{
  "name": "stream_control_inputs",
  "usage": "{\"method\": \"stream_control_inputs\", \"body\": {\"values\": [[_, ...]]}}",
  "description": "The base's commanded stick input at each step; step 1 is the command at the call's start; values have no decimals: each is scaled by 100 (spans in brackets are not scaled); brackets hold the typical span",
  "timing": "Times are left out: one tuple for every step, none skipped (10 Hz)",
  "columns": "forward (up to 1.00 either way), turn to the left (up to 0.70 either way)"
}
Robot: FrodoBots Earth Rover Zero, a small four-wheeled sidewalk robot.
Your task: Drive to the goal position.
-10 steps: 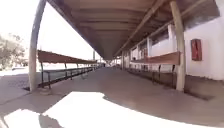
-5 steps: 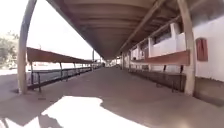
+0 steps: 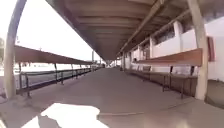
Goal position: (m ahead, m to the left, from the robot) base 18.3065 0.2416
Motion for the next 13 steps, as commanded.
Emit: {"method": "stream_control_inputs", "body": {"values": [[70, 0], [70, 0], [70, 0], [70, 0], [70, 0], [70, 0], [70, 0], [70, 0], [70, 0], [70, 0], [70, 0], [70, 0], [70, 0]]}}
